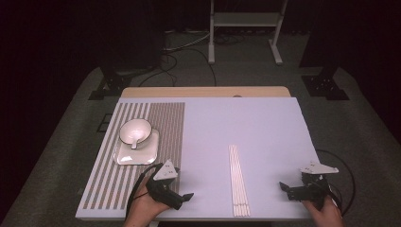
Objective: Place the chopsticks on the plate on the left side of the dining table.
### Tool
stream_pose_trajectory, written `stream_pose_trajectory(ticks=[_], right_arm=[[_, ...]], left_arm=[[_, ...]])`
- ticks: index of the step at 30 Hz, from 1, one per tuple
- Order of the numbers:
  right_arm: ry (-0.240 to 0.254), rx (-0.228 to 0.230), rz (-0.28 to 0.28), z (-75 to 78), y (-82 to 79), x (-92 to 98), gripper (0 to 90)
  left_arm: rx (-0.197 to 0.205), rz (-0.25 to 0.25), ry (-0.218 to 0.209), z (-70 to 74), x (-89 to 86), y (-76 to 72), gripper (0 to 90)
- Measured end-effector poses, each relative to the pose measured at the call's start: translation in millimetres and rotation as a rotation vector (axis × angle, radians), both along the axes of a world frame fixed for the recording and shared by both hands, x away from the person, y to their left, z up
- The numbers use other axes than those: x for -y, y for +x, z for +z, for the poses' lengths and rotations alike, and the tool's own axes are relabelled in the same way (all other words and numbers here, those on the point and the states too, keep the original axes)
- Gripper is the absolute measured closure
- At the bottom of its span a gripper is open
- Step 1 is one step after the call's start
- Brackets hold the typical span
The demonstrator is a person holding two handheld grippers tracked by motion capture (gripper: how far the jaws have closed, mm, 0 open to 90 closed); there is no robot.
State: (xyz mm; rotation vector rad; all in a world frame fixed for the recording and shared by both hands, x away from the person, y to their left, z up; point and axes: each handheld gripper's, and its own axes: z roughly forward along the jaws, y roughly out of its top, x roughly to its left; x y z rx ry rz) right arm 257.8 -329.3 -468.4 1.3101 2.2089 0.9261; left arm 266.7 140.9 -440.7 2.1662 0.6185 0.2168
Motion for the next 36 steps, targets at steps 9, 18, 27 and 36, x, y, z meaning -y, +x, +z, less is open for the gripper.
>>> stream_pose_trajectory(ticks=[9, 18, 27, 36], right_arm=[[0.000, 0.001, 0.000, 0.0, -0.1, 0.0, 0.0], [0.000, 0.001, 0.000, 0.0, -0.1, 0.0, 0.0], [0.000, 0.000, 0.000, 0.0, -0.1, 0.0, 0.0], [0.001, 0.001, 0.000, 0.0, -0.1, 0.0, 0.0]], left_arm=[[0.012, 0.000, -0.024, 4.0, 8.1, 5.0, 0.0], [0.022, -0.017, -0.028, 9.8, 23.1, 10.9, 0.0], [0.029, -0.023, -0.031, 12.0, 35.0, 15.5, 0.0], [0.044, -0.033, -0.039, 16.3, 48.9, 23.6, 0.0]])
